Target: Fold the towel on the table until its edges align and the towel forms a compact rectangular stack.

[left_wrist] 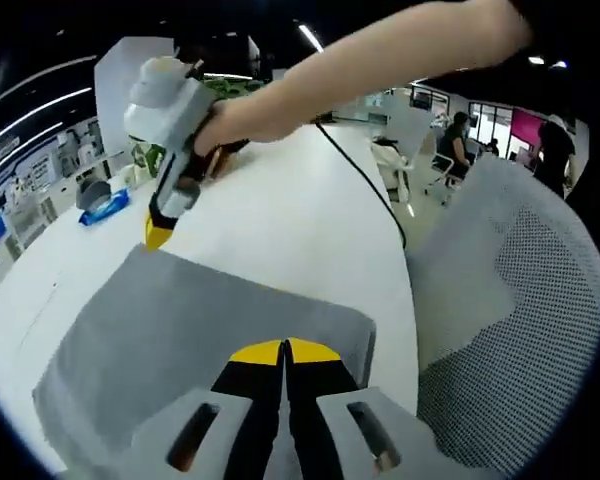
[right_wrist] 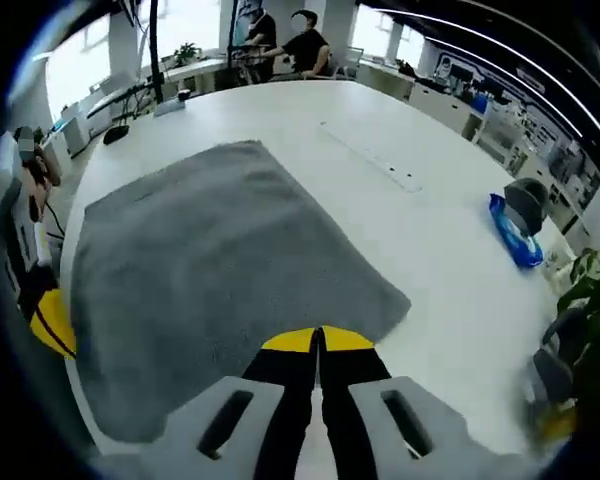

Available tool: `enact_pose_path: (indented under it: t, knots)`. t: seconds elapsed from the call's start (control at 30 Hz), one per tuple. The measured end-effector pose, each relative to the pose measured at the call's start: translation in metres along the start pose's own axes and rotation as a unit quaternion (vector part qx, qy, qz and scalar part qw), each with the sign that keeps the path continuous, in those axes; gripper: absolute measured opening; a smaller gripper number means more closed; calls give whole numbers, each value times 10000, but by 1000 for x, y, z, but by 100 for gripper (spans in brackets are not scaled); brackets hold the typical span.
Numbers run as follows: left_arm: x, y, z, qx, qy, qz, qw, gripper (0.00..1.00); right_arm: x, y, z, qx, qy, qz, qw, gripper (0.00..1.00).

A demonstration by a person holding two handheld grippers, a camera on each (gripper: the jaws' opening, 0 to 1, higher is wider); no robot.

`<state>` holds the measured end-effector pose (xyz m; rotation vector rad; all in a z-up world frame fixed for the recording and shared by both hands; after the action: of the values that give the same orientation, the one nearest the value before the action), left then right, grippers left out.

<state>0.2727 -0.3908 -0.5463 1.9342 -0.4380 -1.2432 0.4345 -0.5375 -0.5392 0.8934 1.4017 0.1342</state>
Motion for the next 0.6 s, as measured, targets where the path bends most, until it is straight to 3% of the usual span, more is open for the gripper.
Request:
enact_pose_path:
  t: [0.1, 0.2, 0.33, 0.4, 0.47, 0.53, 0.6]
  knots:
    - [14, -6, 5, 72, 18, -58, 10000, 0, 13, -1, -1, -269, 109, -382, 9988, 0]
    - [24, -16, 13, 204, 57, -288, 9994, 0, 24, 1, -6, -153, 304, -400, 9986, 0]
    - [27, -22, 27, 373, 33, -369, 9986, 0, 33, 0, -8, -68, 401, -493, 9980, 0]
    - [26, -22, 28, 639, 112, -244, 9976, 0, 38, -3, -9, 153, 480, -576, 9971, 0]
    - [25, -22, 28, 628, 107, -298, 9975, 1, 42, -8, -10, 565, 539, -611, 9951, 0]
    - [25, -23, 27, 627, 80, -280, 9976, 1, 42, -7, -7, 673, 488, -441, 9956, 0]
    - [23, -24, 27, 578, 12, -320, 9978, 0, 43, -6, -6, 774, 488, -488, 9946, 0]
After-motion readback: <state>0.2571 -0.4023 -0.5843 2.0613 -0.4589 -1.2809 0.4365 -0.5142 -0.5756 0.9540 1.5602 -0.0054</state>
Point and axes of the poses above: the point that each gripper's makers call its tool centre point, and the gripper's own axes: x roughly forward along the fingers, z roughly to its right, y roughly out of its top, the point moved 10 cm from there along -x, roughly backward along the fingers, and after that the axes turned 14 degrees about y, right-handed, at the moved point
